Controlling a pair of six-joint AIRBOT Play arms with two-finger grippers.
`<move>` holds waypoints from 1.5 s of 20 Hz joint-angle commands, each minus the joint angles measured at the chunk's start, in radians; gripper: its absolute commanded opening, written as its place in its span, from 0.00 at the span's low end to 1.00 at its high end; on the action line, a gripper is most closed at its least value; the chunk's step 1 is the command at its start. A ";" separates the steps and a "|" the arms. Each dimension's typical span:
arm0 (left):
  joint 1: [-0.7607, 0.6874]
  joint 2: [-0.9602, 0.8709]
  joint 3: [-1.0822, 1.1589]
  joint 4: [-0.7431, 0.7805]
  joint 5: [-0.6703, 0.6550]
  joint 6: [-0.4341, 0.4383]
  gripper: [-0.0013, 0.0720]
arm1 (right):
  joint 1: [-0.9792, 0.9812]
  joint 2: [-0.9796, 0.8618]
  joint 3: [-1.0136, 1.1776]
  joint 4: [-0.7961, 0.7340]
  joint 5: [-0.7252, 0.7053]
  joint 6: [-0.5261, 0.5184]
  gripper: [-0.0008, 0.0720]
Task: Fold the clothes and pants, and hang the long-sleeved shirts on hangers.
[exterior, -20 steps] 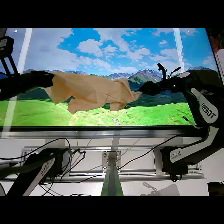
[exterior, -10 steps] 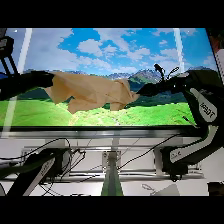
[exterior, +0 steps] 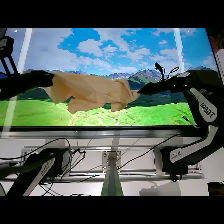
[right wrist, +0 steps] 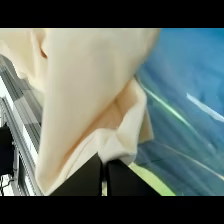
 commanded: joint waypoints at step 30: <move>0.238 0.154 0.264 -0.029 0.311 -0.178 0.03 | -0.020 0.914 0.564 -0.344 -0.523 0.354 0.03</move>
